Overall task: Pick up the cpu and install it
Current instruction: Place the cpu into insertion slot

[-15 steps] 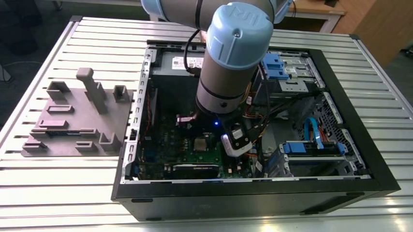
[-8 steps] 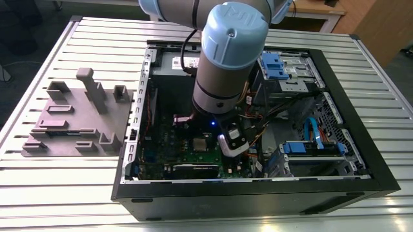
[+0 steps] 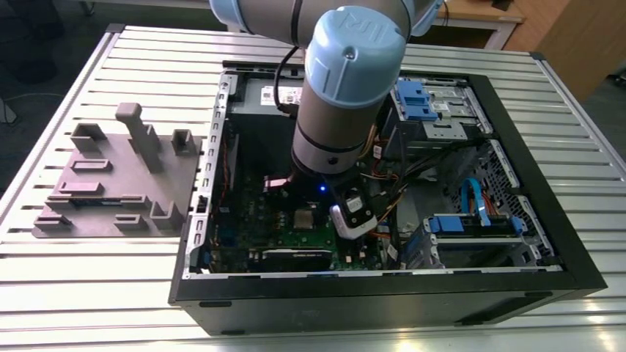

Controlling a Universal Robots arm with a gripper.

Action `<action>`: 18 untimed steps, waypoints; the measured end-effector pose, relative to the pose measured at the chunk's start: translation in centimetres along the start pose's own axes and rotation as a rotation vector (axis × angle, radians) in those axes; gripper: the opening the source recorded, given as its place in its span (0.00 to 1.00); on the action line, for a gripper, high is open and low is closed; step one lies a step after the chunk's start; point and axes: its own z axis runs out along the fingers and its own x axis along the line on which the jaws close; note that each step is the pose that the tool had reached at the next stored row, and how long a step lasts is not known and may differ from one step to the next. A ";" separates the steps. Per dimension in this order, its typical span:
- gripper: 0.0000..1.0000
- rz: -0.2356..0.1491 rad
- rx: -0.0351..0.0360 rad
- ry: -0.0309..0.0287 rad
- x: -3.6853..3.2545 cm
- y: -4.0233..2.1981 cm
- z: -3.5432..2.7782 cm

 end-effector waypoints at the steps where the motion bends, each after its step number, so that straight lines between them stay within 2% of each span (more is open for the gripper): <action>1: 0.47 0.000 0.0000 0.0000 0.00 0.00 -0.02; 6: 0.47 0.000 -0.0002 0.0000 0.02 0.01 -0.13; 12: 0.47 -0.001 0.0042 0.0000 0.08 0.01 -0.19; 18: 0.45 -0.001 0.0022 0.0002 0.09 0.01 -0.21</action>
